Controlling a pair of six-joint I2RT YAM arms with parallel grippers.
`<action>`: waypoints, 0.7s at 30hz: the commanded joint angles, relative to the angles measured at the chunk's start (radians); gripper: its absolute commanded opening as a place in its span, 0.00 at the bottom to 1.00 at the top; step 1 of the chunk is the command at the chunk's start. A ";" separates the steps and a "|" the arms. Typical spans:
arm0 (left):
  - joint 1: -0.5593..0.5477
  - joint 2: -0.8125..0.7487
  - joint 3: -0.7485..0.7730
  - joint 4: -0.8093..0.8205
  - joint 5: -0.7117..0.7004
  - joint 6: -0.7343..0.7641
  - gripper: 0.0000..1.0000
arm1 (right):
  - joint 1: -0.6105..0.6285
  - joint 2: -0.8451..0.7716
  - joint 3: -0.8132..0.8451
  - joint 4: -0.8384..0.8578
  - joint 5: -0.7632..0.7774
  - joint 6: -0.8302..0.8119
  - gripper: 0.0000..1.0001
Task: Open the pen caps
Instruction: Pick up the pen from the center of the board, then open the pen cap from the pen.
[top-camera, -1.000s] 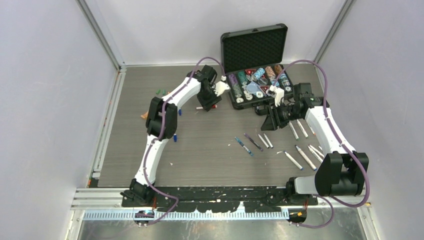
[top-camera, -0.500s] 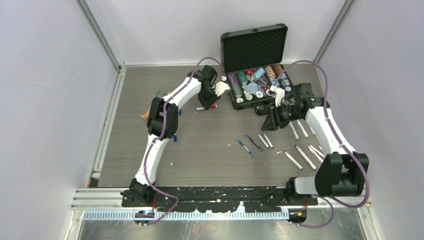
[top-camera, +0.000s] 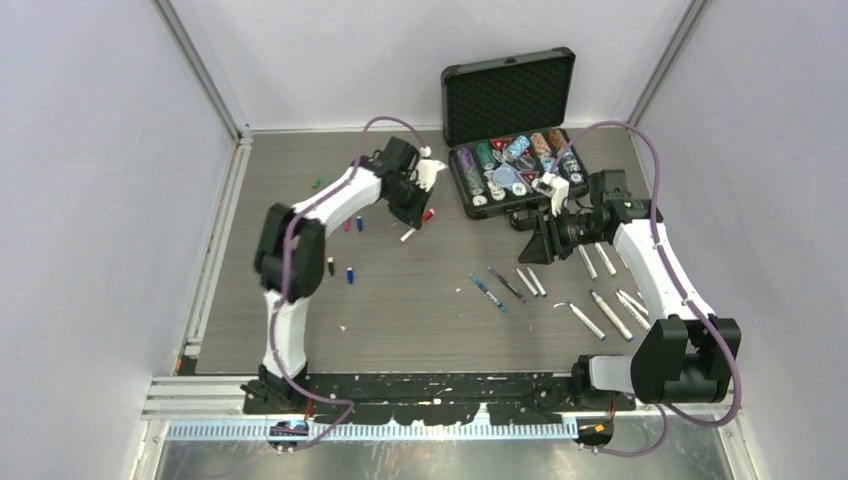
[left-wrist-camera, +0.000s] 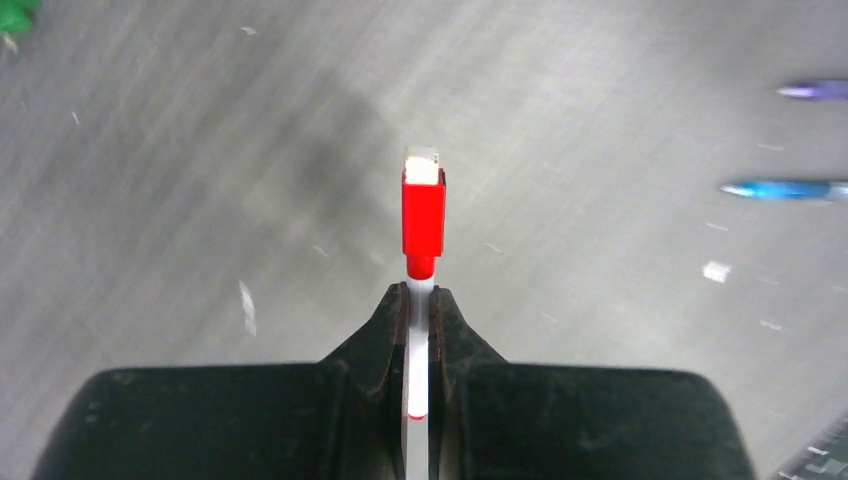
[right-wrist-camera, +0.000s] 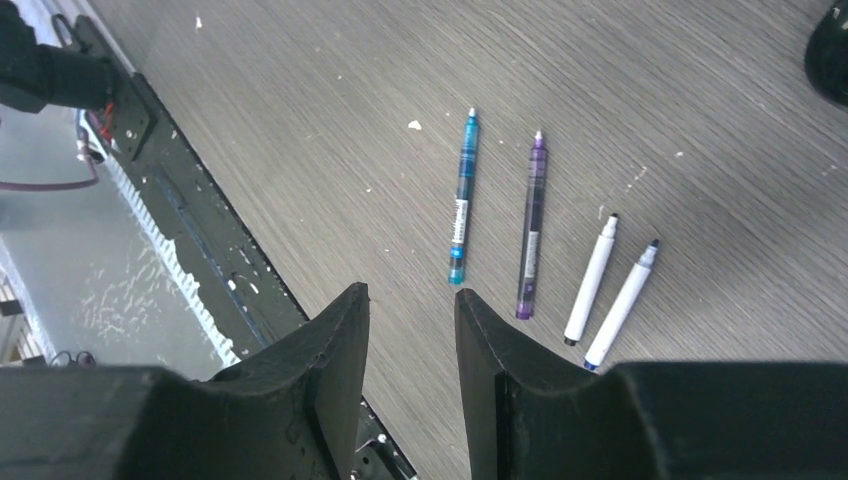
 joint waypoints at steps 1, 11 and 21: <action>-0.033 -0.399 -0.317 0.417 0.160 -0.345 0.00 | 0.010 -0.052 -0.009 0.002 -0.105 -0.056 0.42; -0.073 -0.934 -1.027 1.088 0.136 -0.936 0.00 | 0.146 -0.175 -0.068 0.108 -0.212 -0.075 0.52; -0.252 -1.169 -1.375 1.425 -0.188 -1.168 0.00 | 0.281 -0.084 -0.105 0.413 -0.238 0.304 0.55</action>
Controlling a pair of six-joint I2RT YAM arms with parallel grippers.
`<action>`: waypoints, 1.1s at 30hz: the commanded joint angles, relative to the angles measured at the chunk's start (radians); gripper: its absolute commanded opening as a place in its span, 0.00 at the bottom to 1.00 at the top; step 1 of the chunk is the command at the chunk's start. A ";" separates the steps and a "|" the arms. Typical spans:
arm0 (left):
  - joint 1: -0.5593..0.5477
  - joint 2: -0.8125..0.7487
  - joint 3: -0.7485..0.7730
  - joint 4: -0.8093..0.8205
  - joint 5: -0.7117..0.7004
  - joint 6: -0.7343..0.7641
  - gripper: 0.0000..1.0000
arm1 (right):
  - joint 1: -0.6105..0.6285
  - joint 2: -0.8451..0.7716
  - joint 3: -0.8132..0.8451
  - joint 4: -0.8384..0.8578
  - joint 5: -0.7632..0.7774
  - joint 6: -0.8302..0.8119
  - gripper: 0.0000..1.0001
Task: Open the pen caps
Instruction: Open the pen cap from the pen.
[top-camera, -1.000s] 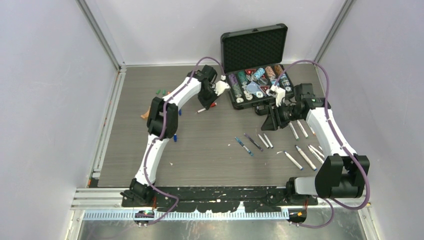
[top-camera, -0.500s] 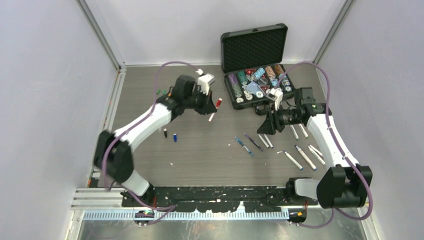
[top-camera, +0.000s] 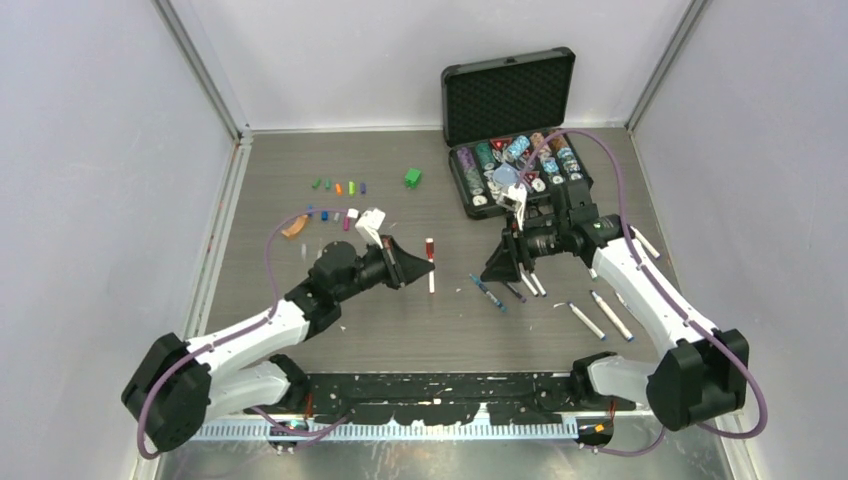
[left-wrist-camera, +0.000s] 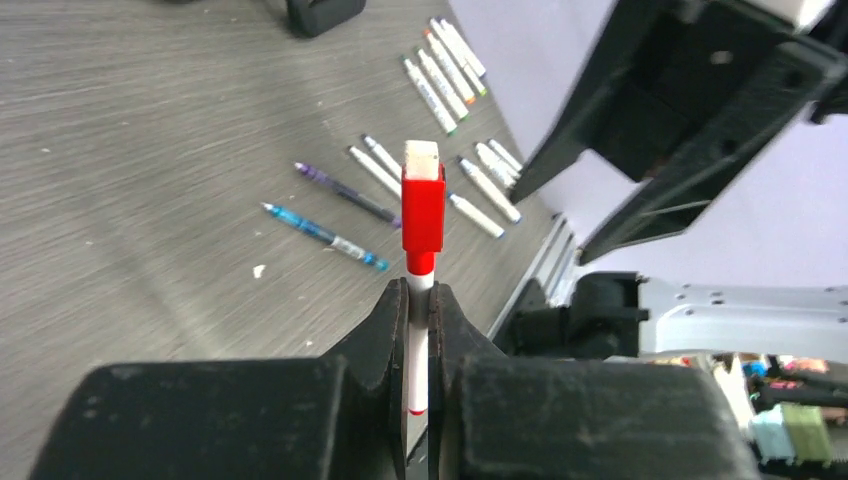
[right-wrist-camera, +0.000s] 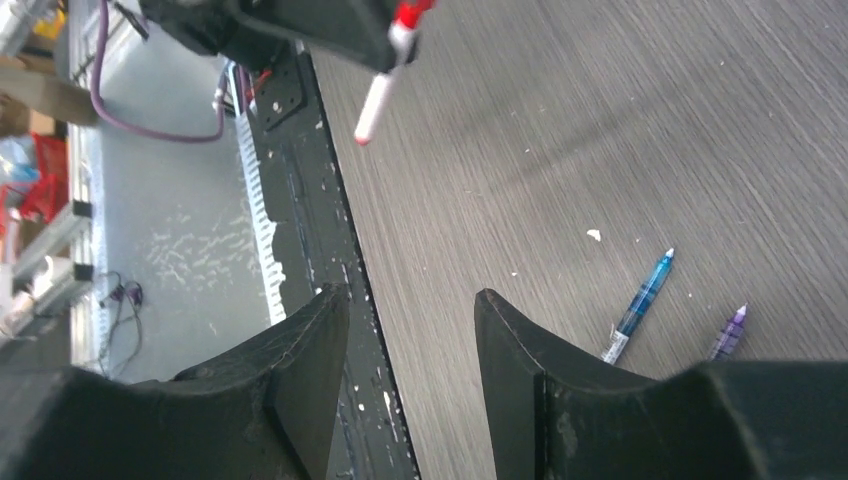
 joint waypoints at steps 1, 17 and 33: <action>-0.086 -0.068 -0.055 0.243 -0.220 -0.103 0.00 | 0.001 0.045 -0.016 0.243 -0.047 0.277 0.55; -0.261 0.138 -0.035 0.496 -0.468 -0.103 0.00 | 0.109 0.142 -0.104 0.554 -0.073 0.614 0.58; -0.321 0.173 -0.033 0.562 -0.567 -0.100 0.00 | 0.151 0.164 -0.112 0.598 -0.043 0.651 0.36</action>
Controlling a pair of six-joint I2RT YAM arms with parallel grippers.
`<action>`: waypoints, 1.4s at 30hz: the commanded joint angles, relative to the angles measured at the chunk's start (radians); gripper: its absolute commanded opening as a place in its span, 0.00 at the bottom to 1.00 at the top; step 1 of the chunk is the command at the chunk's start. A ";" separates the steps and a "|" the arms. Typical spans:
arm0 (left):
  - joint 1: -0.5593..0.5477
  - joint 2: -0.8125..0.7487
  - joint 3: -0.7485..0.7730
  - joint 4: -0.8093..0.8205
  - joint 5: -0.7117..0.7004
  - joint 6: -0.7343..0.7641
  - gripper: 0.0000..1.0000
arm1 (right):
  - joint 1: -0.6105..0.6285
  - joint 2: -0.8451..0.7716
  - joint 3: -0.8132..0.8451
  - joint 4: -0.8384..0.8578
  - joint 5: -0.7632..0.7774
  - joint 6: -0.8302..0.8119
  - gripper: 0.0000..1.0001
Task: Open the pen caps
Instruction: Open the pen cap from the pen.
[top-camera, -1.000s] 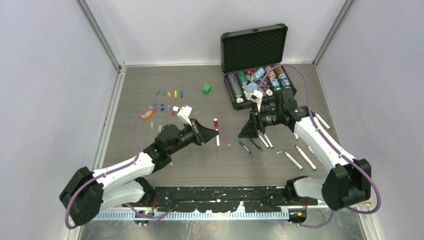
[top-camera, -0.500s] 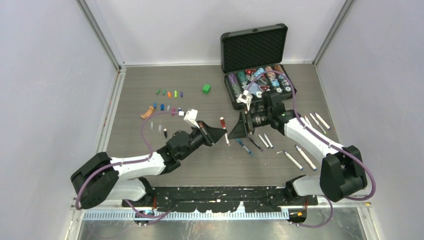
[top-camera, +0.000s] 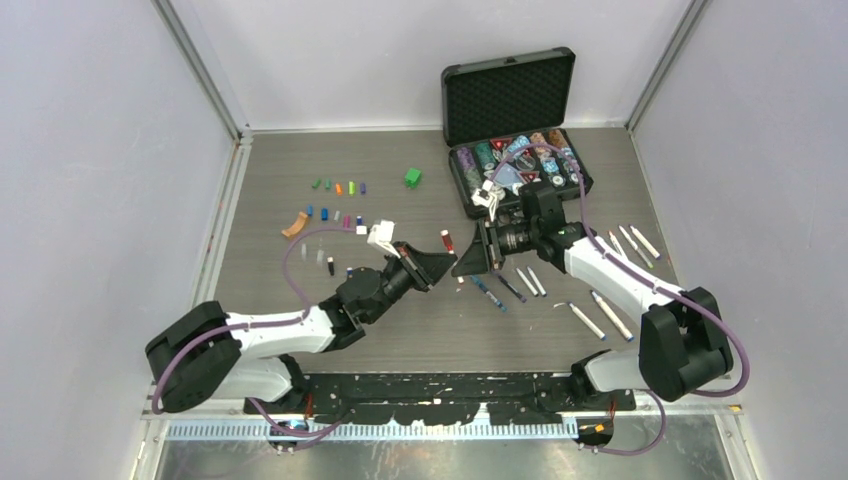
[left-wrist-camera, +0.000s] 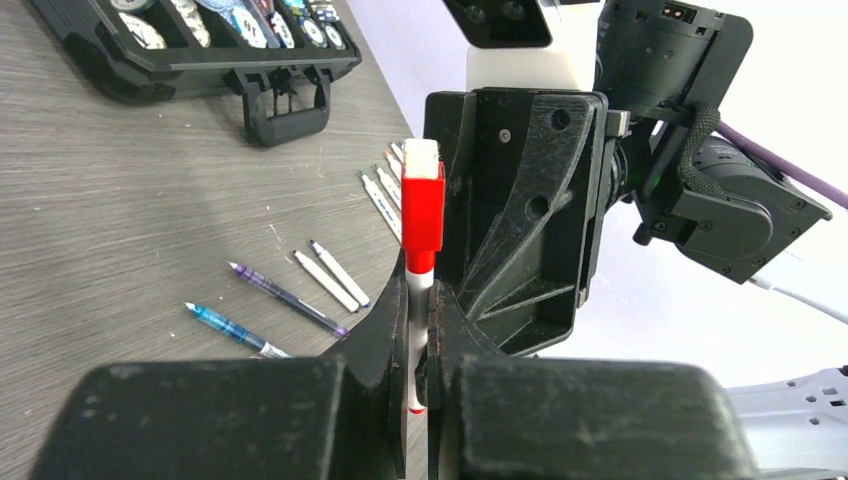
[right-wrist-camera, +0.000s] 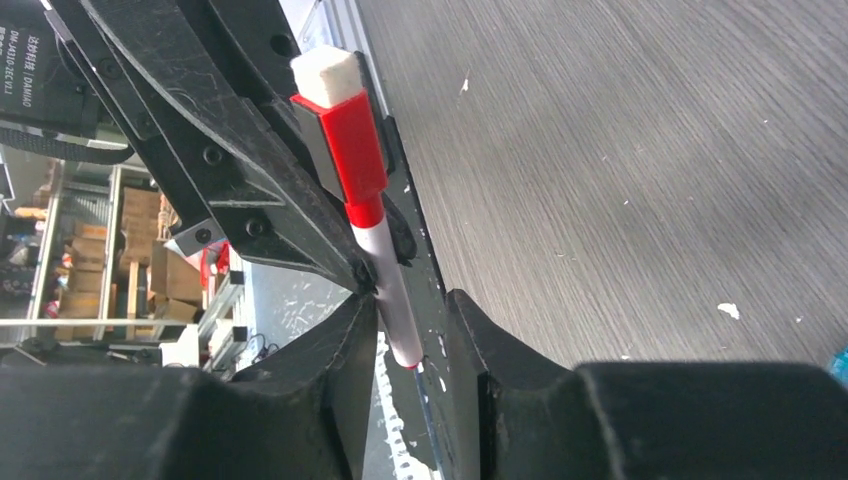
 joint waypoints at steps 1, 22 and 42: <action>-0.015 0.020 0.037 0.092 -0.045 0.011 0.00 | 0.015 0.009 0.012 0.045 0.001 0.014 0.33; -0.013 -0.057 0.081 -0.137 -0.195 -0.061 0.60 | 0.020 -0.013 0.015 0.003 -0.024 -0.046 0.00; 0.056 0.055 0.130 -0.033 -0.087 -0.094 0.22 | 0.037 -0.006 0.024 -0.039 -0.047 -0.084 0.00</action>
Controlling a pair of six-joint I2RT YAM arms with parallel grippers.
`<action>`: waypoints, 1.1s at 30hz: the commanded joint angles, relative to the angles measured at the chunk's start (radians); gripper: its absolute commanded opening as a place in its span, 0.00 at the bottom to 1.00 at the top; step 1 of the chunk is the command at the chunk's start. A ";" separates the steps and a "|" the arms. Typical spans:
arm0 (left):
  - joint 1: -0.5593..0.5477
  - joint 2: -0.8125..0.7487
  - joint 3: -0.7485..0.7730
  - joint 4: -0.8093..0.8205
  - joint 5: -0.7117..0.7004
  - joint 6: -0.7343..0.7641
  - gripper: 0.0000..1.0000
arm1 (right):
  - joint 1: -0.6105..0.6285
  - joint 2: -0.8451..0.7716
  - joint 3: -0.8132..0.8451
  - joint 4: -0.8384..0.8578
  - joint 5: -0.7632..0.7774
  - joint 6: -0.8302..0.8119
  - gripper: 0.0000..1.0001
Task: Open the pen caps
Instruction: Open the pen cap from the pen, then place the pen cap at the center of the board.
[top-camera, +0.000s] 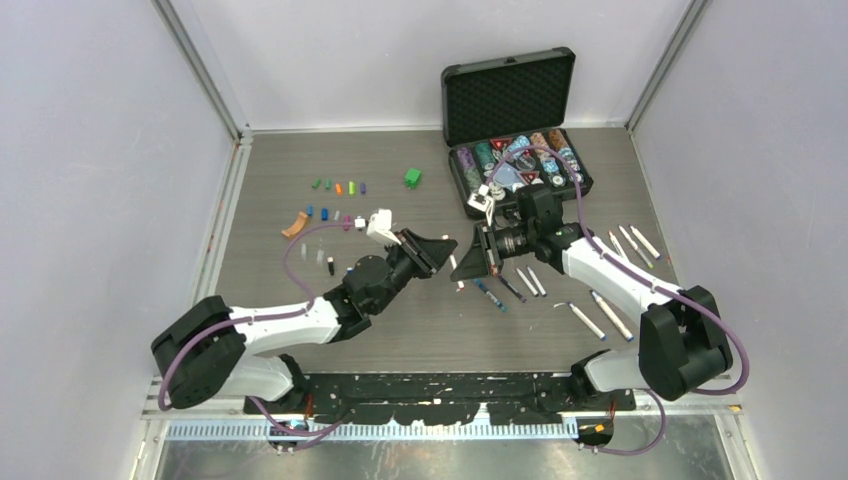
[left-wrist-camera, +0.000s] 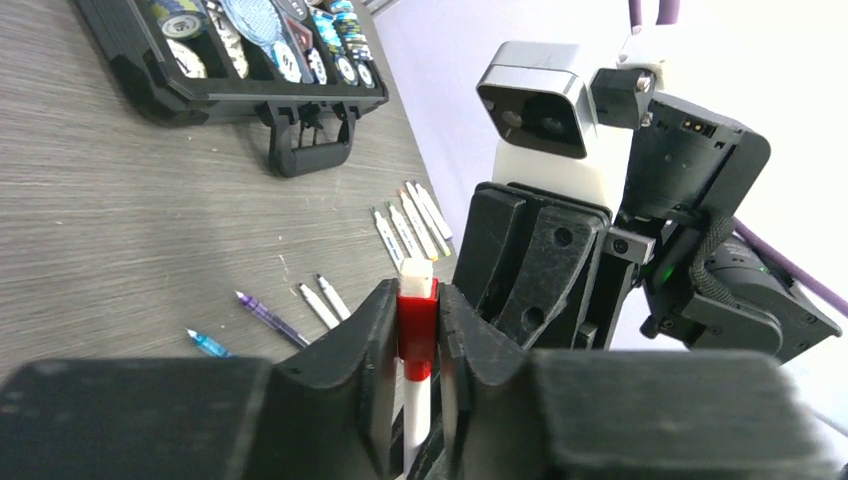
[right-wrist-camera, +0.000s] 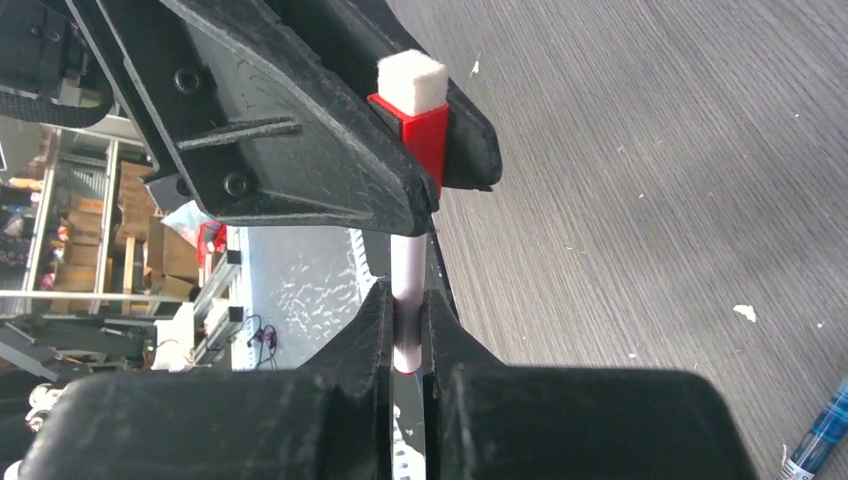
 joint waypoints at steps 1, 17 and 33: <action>0.026 0.016 0.046 0.066 0.009 -0.006 0.18 | 0.014 -0.011 0.025 -0.015 -0.023 -0.046 0.00; 0.412 -0.100 0.297 -0.226 -0.080 0.099 0.00 | 0.074 0.037 0.067 -0.245 0.126 -0.261 0.00; 0.574 -0.312 0.283 -1.009 0.284 0.267 0.00 | -0.028 -0.046 0.177 -0.523 0.294 -0.552 0.00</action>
